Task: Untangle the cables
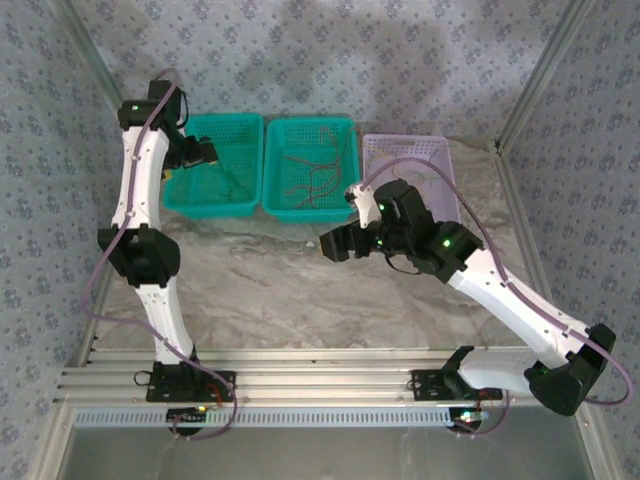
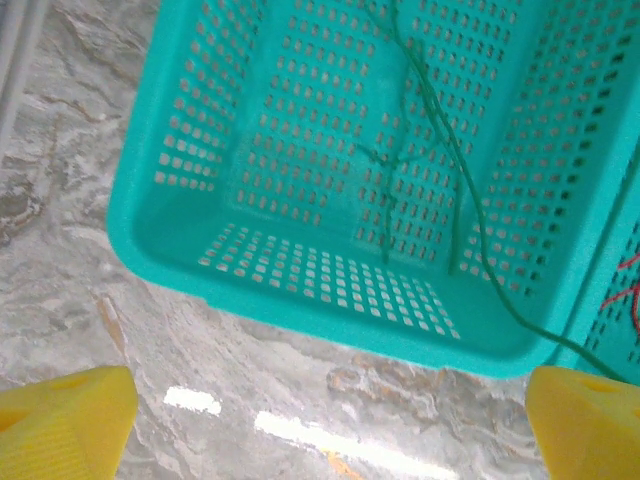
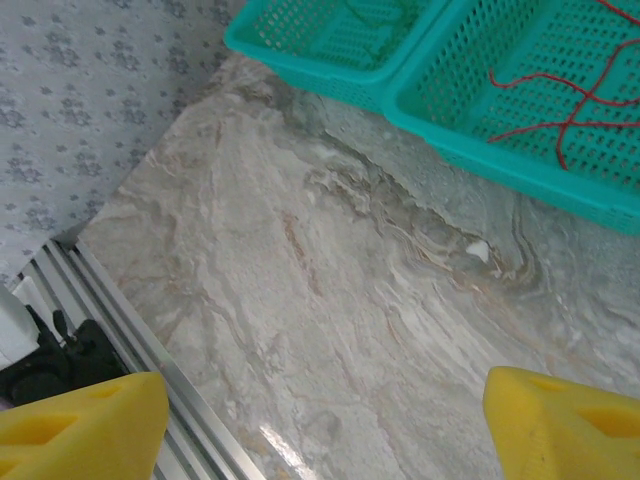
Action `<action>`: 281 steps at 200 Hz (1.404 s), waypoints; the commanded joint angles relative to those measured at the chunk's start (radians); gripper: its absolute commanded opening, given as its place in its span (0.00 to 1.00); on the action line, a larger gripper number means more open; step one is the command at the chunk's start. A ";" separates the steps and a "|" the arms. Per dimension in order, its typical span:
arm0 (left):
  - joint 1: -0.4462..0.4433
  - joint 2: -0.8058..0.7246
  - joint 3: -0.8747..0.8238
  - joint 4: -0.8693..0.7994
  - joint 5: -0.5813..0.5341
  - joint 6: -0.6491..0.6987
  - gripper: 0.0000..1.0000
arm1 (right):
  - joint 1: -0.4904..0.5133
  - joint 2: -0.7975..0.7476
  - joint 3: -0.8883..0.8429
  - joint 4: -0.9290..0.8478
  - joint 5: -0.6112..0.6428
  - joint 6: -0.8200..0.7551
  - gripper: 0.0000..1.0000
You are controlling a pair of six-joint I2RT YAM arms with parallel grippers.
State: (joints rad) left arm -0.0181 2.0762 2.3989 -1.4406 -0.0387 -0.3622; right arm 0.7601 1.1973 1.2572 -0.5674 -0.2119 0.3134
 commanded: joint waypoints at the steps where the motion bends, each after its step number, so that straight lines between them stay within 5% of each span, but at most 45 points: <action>1: 0.001 0.003 -0.026 -0.079 0.075 0.049 1.00 | 0.008 0.014 0.036 0.011 -0.053 -0.018 0.84; 49: 0.024 -0.087 -0.169 -0.003 0.214 0.054 1.00 | 0.005 0.072 0.058 0.062 -0.056 -0.047 0.85; 60: 0.027 -0.074 -0.168 -0.008 0.177 0.057 1.00 | 0.009 0.118 0.085 0.089 -0.074 -0.058 0.85; 123: 0.035 -0.129 -0.225 0.009 0.213 0.063 1.00 | 0.005 0.670 0.570 0.194 -0.174 -0.178 0.73; 161: 0.058 -0.177 -0.303 0.051 0.258 0.059 1.00 | -0.007 0.992 0.896 0.219 -0.245 -0.240 0.76; 221: 0.078 -0.178 -0.300 0.047 0.286 0.061 1.00 | 0.013 1.215 1.039 0.358 -0.204 -0.302 0.75; 246: 0.077 -0.177 -0.308 0.049 0.287 0.063 1.00 | 0.017 1.327 1.182 0.355 -0.161 -0.291 0.62; 281: 0.081 -0.193 -0.338 0.055 0.284 0.060 1.00 | 0.008 1.384 1.279 0.407 -0.121 -0.252 0.17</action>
State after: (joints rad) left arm 0.0570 1.9205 2.0823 -1.3861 0.2268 -0.3141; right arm 0.7750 2.5561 2.4603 -0.2218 -0.3767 0.0383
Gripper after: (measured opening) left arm 0.994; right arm 0.269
